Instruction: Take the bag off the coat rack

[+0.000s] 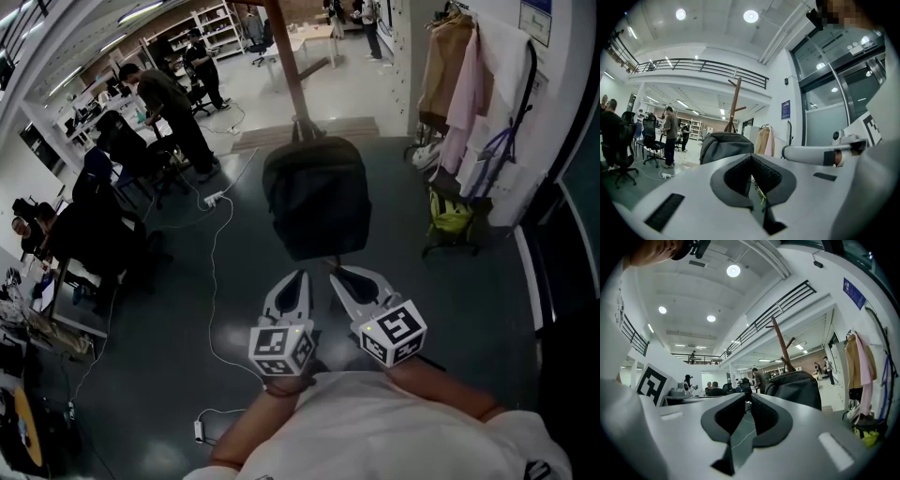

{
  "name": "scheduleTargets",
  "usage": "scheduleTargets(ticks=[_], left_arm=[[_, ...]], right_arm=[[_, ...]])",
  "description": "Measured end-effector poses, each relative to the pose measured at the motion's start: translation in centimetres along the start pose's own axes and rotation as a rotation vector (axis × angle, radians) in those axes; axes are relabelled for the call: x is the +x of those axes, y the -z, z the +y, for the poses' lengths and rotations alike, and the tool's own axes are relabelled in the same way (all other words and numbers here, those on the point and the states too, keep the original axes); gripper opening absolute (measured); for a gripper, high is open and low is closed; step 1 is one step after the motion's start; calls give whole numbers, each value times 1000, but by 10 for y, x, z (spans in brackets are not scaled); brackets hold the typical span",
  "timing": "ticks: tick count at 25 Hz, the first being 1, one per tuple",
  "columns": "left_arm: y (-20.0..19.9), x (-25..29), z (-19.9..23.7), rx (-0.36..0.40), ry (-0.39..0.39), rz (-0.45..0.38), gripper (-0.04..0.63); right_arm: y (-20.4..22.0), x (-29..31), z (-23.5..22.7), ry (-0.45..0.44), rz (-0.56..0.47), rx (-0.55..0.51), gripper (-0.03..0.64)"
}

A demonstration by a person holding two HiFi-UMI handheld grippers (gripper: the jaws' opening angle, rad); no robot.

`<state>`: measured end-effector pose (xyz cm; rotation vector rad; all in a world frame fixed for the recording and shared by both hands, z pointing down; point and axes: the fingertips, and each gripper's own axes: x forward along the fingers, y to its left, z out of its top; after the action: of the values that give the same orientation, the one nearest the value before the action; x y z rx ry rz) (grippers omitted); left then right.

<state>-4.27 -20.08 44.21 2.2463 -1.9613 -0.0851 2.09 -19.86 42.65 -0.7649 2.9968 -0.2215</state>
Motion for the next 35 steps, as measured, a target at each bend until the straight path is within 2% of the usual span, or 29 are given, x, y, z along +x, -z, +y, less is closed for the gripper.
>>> scheduleTargets(ticks=[5, 19, 27, 35], left_arm=[[5, 25, 13, -10, 8, 11, 6], [0, 114, 56, -31, 103, 41, 6], [-14, 164, 92, -13, 155, 50, 6], [-41, 194, 122, -1, 227, 44, 6]], right_arm=[[4, 16, -17, 19, 14, 4, 17], [-2, 87, -74, 105, 24, 1, 18], [-1, 135, -107, 162, 33, 17, 20], [-18, 179, -124, 224, 6, 2, 20]])
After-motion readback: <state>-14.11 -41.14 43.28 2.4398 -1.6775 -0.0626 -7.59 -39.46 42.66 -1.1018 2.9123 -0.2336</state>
